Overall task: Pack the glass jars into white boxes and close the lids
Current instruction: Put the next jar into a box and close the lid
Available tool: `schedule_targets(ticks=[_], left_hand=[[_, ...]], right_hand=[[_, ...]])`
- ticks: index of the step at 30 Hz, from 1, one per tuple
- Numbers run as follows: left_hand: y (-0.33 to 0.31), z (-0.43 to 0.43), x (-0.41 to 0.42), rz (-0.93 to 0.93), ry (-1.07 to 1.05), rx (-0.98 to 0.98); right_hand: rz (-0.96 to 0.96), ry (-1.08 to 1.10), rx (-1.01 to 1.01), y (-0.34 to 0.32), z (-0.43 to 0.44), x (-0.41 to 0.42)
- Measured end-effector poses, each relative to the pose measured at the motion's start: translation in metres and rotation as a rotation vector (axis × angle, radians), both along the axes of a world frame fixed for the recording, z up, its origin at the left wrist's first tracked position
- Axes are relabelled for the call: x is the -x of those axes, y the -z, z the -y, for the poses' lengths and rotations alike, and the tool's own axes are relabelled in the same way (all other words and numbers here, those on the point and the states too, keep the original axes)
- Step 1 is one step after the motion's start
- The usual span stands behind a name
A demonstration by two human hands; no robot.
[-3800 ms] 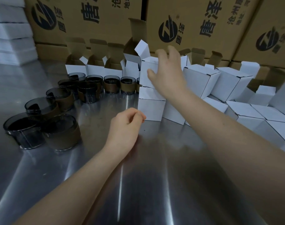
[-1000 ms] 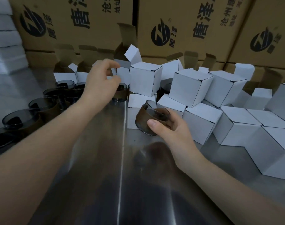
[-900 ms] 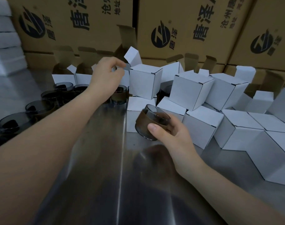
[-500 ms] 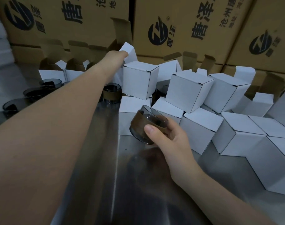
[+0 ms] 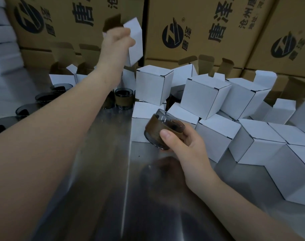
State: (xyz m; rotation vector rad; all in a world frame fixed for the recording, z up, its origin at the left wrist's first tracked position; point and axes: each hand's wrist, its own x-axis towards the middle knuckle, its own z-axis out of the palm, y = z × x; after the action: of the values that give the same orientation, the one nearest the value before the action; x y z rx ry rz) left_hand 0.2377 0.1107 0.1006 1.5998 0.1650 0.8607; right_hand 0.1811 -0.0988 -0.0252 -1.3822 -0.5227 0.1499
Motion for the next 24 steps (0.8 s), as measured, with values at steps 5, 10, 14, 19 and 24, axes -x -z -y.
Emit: schedule_targets(ticks=[5, 10, 14, 19, 24], left_hand=[[0.004, 0.015, 0.060, 0.086, -0.309, -0.514], [0.027, 0.043, 0.122, 0.000, -0.515, -0.762], [0.062, 0.071, 0.160, -0.008, -0.500, -0.865], [0.095, 0.092, 0.174, 0.064, -0.398, -0.968], [0.110, 0.103, 0.172, 0.088, -0.327, -1.009]], right_hand=[[0.014, 0.026, 0.008, -0.001, 0.000, -0.001], [-0.044, 0.039, -0.105, -0.009, 0.004, -0.002], [-0.110, 0.055, -0.249, -0.023, 0.008, 0.000], [-0.095, 0.056, -0.374, -0.042, 0.012, 0.006], [-0.065, 0.049, -0.398, -0.050, 0.014, 0.011]])
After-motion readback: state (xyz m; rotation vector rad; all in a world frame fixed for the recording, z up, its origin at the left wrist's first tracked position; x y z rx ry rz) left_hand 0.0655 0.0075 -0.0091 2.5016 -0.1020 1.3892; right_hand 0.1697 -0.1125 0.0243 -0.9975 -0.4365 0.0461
